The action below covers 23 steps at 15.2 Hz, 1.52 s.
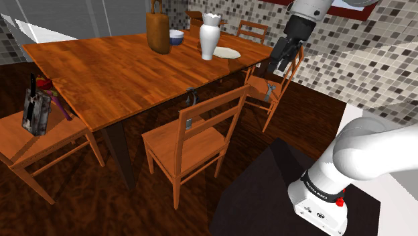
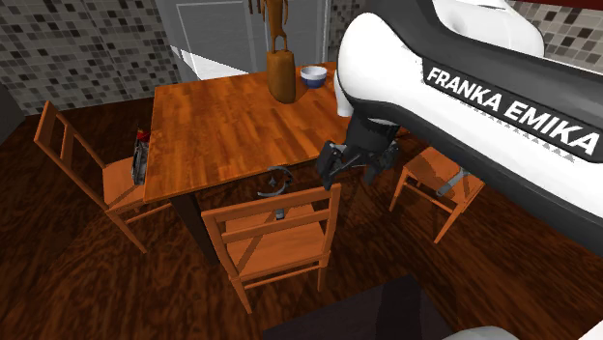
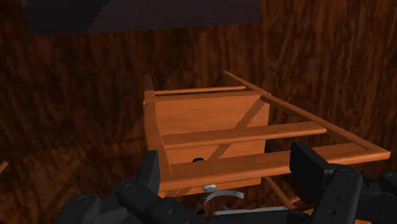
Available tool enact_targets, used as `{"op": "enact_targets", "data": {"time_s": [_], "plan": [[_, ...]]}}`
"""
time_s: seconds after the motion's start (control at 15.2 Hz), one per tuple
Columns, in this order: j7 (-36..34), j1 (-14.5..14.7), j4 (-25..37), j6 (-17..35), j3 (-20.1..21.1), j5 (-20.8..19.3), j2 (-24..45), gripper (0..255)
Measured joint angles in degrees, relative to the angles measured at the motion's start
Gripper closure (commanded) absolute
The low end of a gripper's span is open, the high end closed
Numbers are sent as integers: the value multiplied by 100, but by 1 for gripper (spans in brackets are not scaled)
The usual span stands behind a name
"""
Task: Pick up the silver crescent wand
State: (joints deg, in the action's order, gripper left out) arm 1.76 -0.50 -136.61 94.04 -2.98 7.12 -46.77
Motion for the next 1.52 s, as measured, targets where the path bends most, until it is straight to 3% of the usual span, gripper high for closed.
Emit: {"op": "enact_targets", "data": {"time_s": [0.2, 0.53, 1.52], "plan": [[118, 51, 50, 189, 35, -67, 251, 0], [550, 213, 299, 895, 164, -353, 1238, 0], [1306, 538, 2069, 2365, 694, -1652, 4523, 0]]}}
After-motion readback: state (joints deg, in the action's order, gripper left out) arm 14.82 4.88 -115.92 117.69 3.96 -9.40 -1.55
